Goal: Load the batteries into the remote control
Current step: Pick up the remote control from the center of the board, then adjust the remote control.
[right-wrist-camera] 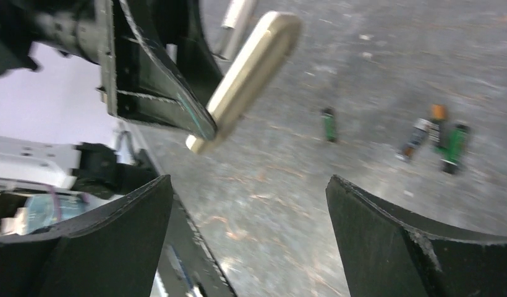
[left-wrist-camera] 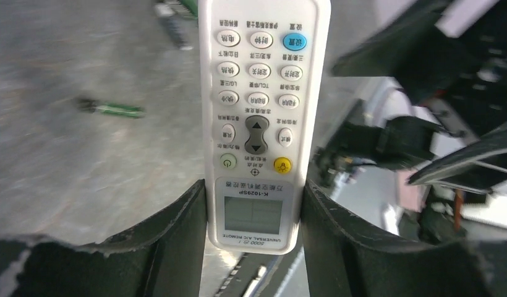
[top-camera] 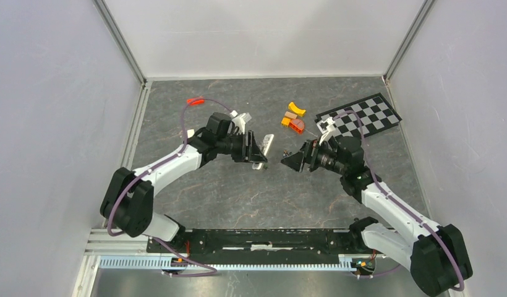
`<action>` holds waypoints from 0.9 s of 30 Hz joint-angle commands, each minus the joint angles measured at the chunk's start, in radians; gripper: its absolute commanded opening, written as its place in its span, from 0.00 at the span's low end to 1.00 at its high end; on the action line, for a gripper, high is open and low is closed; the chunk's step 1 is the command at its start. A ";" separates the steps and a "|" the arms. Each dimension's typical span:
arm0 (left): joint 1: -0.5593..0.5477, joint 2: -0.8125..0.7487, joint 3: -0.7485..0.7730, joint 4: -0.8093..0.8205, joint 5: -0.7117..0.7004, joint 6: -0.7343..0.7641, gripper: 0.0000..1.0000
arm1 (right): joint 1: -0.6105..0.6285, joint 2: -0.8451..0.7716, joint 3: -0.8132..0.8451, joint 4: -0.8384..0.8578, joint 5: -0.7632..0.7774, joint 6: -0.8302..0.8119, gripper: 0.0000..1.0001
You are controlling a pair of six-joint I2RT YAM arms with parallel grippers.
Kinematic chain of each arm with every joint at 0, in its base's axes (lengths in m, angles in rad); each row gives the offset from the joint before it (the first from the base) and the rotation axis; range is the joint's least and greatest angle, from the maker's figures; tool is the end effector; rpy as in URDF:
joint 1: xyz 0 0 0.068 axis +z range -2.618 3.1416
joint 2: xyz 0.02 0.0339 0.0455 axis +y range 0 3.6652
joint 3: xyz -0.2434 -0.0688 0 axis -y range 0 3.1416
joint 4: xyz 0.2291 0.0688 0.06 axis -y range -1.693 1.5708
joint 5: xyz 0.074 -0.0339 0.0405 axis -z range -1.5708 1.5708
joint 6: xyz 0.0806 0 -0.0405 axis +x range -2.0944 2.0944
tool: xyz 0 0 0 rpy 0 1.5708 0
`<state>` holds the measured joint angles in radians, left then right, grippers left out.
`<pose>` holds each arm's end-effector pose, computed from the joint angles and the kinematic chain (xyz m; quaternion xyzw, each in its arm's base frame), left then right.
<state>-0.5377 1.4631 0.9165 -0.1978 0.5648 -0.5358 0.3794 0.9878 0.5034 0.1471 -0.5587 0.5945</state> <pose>0.2573 -0.2036 0.1914 0.1127 0.8795 -0.4165 0.2009 0.2173 0.1327 0.2160 -0.0744 0.7967 0.4589 0.3861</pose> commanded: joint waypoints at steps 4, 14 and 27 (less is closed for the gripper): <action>-0.042 -0.088 -0.038 0.323 0.350 -0.230 0.27 | 0.088 -0.022 -0.074 0.505 0.078 0.333 0.98; -0.048 -0.138 -0.126 0.626 0.457 -0.455 0.25 | 0.127 0.043 -0.066 0.646 0.113 0.449 0.98; -0.051 -0.157 -0.125 0.675 0.482 -0.513 0.34 | 0.162 0.099 -0.065 0.811 0.152 0.627 0.62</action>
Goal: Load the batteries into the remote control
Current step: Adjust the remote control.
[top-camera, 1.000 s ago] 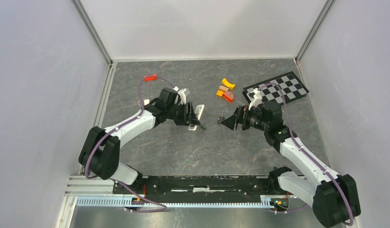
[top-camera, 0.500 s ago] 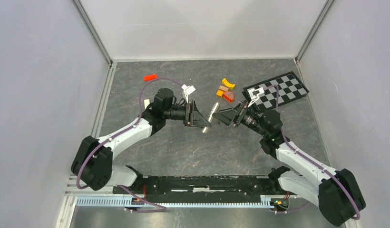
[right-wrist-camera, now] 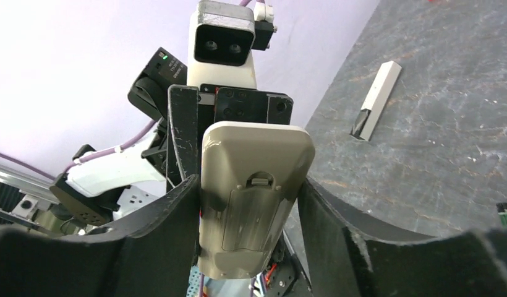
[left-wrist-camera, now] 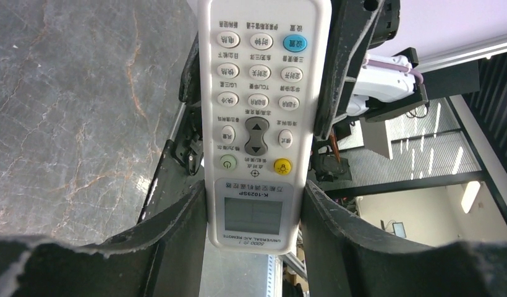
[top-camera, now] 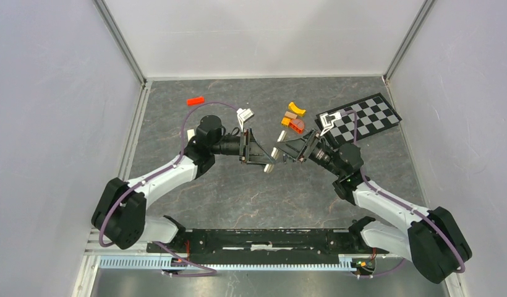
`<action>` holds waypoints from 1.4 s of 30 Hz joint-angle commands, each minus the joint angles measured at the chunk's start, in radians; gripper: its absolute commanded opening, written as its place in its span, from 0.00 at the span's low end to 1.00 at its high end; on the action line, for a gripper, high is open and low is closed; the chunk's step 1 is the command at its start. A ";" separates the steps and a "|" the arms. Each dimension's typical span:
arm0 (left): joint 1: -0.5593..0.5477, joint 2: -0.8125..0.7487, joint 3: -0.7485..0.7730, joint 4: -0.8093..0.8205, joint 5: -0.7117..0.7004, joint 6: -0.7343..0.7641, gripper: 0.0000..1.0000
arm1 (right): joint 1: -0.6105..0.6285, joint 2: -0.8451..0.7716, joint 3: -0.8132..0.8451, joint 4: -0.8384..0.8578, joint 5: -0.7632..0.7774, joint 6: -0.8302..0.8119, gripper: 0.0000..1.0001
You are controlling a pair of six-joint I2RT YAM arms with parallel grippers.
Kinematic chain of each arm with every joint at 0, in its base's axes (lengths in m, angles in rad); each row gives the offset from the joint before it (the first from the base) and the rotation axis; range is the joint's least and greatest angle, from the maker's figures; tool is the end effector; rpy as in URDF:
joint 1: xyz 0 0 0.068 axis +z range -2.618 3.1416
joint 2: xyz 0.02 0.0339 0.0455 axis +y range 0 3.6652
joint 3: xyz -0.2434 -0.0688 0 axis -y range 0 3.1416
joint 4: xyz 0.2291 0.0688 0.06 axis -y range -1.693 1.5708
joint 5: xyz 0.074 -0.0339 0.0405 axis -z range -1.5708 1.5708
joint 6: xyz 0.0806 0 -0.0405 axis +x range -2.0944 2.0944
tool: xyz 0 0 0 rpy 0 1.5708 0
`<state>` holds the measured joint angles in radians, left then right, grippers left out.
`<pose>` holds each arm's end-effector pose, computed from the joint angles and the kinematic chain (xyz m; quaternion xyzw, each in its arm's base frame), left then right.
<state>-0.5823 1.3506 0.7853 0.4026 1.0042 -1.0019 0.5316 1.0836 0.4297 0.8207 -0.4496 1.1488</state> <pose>0.2200 -0.2263 0.2600 0.1655 0.7184 -0.6615 0.1374 0.2141 0.1665 0.2612 0.0290 0.6515 0.6504 0.3895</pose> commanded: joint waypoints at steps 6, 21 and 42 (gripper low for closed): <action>-0.006 -0.065 0.006 0.071 0.000 -0.050 0.68 | 0.023 -0.001 -0.002 0.160 0.117 0.133 0.43; -0.115 -0.226 -0.082 -0.130 -0.670 0.451 0.99 | 0.086 -0.028 0.005 -0.354 0.475 0.331 0.28; -0.299 -0.171 -0.195 -0.060 -0.983 0.496 0.66 | 0.108 0.024 0.012 -0.433 0.390 0.503 0.25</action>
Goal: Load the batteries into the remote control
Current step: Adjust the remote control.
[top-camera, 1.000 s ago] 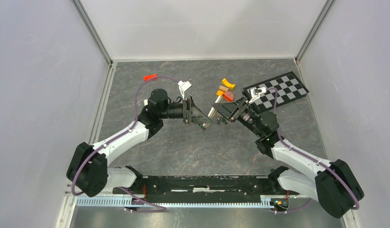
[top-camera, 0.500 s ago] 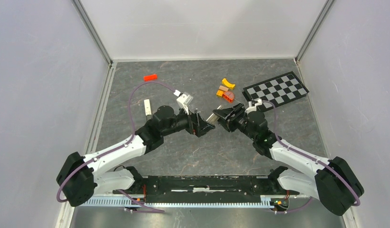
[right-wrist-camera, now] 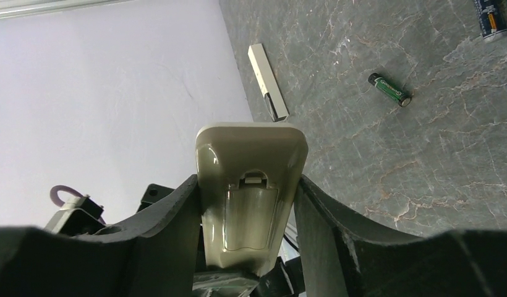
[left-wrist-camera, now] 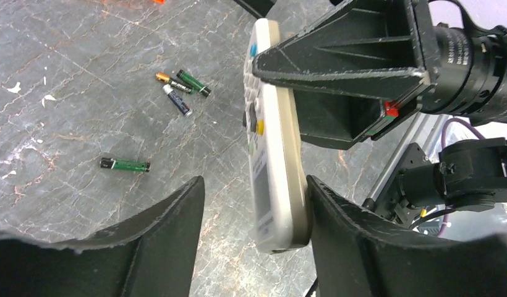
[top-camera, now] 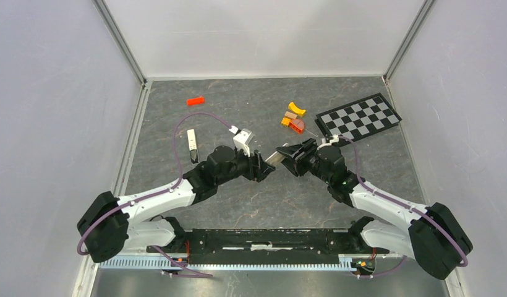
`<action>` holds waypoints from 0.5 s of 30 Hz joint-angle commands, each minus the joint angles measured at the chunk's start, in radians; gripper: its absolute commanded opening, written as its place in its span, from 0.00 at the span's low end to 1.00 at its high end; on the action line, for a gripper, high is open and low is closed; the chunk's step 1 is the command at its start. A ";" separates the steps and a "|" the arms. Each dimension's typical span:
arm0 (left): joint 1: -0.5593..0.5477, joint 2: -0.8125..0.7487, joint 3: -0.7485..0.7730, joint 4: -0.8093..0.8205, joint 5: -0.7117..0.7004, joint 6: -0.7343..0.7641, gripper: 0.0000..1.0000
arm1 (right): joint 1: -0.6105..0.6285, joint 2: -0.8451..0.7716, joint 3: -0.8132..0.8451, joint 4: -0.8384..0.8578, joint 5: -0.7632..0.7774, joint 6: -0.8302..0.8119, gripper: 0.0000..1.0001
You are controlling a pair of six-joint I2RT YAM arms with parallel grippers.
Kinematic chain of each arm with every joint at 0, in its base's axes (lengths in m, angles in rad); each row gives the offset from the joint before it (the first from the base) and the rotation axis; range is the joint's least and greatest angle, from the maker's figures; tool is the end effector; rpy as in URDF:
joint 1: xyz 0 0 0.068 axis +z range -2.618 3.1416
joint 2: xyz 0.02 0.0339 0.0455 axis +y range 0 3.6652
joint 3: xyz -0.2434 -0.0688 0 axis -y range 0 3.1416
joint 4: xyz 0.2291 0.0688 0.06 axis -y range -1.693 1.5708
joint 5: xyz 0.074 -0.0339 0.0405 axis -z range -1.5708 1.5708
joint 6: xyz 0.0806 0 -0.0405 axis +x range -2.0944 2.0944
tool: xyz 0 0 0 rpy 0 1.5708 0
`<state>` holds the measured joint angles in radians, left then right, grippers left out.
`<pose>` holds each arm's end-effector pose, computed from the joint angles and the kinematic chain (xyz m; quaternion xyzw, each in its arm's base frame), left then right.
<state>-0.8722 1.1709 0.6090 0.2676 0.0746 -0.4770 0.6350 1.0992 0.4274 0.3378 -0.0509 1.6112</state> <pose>0.1876 -0.2327 0.2216 0.1793 0.7826 -0.3953 0.4463 0.2166 0.1647 0.1841 0.3689 0.7263 0.5314 0.2322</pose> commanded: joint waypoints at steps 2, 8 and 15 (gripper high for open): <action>-0.010 0.017 -0.013 0.073 -0.036 -0.016 0.53 | 0.004 0.015 0.011 0.060 -0.020 0.040 0.26; -0.008 0.018 0.006 0.035 -0.060 -0.001 0.10 | 0.005 0.036 0.066 -0.037 -0.026 -0.088 0.45; 0.025 0.032 0.073 -0.120 0.015 -0.034 0.02 | -0.014 -0.008 0.057 -0.053 0.027 -0.456 0.88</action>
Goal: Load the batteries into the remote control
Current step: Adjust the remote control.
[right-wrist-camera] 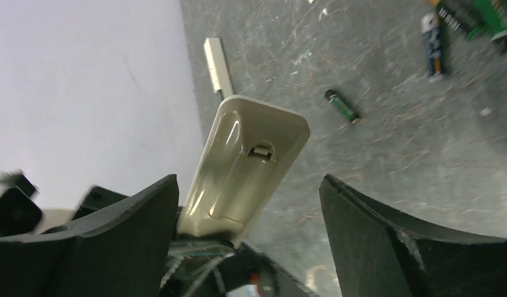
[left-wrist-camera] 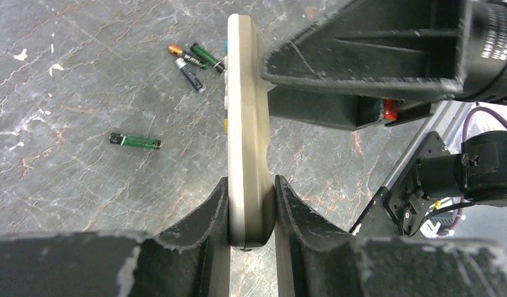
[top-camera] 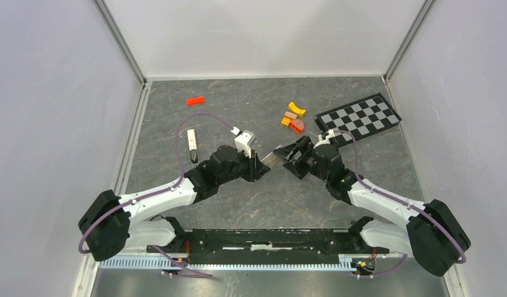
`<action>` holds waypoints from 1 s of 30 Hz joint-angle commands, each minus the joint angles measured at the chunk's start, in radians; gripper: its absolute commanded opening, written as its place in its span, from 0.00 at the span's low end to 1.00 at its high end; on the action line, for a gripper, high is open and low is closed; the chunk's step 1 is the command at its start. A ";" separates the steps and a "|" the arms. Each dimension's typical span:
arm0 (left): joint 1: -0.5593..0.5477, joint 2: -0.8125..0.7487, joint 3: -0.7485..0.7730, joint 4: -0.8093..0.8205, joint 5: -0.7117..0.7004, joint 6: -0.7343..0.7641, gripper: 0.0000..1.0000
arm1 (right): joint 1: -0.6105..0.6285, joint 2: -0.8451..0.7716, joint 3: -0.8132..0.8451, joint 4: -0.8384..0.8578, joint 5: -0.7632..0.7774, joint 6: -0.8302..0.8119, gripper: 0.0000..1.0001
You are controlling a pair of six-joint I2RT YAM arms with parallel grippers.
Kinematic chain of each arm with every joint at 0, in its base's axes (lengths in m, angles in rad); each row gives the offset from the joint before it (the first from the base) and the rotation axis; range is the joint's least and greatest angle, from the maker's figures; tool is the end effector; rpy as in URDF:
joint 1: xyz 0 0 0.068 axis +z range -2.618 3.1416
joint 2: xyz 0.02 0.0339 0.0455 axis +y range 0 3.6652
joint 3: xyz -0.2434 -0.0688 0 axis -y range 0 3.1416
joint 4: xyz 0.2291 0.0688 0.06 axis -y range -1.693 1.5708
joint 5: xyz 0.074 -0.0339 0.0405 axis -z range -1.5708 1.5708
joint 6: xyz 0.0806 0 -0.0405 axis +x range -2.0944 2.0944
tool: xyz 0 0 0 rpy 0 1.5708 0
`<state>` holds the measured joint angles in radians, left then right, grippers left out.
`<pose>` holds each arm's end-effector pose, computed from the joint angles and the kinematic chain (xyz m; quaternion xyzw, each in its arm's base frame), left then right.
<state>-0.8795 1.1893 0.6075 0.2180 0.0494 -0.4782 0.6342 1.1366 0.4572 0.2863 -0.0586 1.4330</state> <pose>0.1870 -0.2322 0.2087 0.1778 0.8038 -0.3721 0.4288 0.2197 0.1675 0.1779 0.3082 0.7721 0.4894 0.2632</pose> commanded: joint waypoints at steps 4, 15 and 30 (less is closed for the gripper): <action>0.078 0.052 0.124 -0.169 0.240 -0.072 0.02 | -0.043 -0.131 0.026 -0.097 0.016 -0.505 0.89; 0.082 0.201 0.143 -0.235 0.605 -0.239 0.02 | -0.044 -0.265 0.049 -0.431 -0.137 -0.867 0.61; 0.082 0.335 0.075 -0.249 0.592 -0.285 0.02 | -0.044 -0.159 -0.099 -0.329 -0.291 -0.805 0.42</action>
<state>-0.7971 1.5009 0.6964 -0.0196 0.6384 -0.7403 0.5888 0.9627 0.3950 -0.1299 -0.2935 0.6155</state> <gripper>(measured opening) 0.320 0.409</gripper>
